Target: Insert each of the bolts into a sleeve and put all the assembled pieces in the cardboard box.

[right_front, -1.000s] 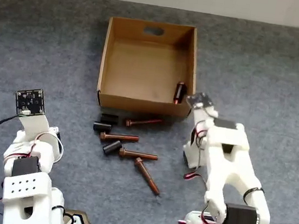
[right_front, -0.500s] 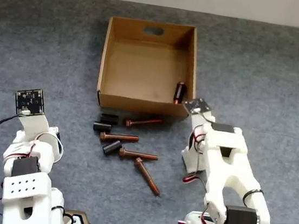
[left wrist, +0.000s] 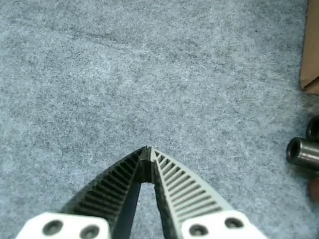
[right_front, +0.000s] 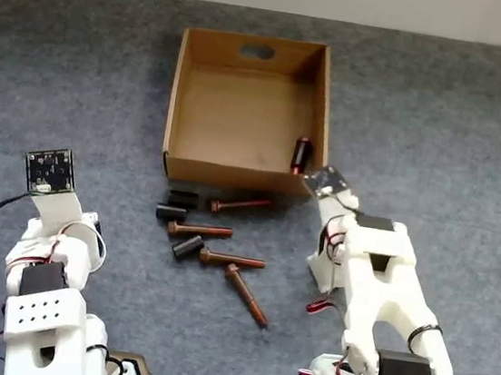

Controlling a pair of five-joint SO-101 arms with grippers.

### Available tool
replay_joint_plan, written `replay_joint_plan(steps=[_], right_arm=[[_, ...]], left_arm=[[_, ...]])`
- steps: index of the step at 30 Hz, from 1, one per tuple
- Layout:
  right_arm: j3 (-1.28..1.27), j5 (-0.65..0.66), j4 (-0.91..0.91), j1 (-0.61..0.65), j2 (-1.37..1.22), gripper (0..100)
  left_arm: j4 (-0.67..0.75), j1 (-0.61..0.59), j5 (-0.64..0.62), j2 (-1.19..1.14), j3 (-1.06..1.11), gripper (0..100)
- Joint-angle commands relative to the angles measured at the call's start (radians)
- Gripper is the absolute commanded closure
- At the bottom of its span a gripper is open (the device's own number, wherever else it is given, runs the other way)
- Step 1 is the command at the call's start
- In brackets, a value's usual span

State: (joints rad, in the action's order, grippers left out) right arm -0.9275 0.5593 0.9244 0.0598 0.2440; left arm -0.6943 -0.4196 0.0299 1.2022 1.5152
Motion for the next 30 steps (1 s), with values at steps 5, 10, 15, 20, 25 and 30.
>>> replay_joint_plan(steps=[5,10,15,20,25,30], right_arm=[[-0.002,0.017,-0.002,-0.008,0.022,99.4],[0.068,0.011,0.189,-0.004,0.246,99.4],[0.061,-0.117,0.265,0.035,0.645,99.4],[-0.182,-0.285,0.070,0.116,0.952,99.4],[-0.417,-0.410,-0.105,0.124,1.129,99.3],[-0.530,-0.468,-0.114,0.124,1.214,99.3]], left_arm=[[0.017,0.013,-0.005,0.007,-0.044,99],[0.017,0.013,-0.005,0.007,-0.044,99],[0.014,0.012,-0.005,0.007,-0.050,99],[0.012,0.007,-0.003,0.007,-0.061,99],[-0.087,0.012,0.077,-0.004,-0.196,99],[-0.258,0.013,0.141,-0.005,-0.389,99]])
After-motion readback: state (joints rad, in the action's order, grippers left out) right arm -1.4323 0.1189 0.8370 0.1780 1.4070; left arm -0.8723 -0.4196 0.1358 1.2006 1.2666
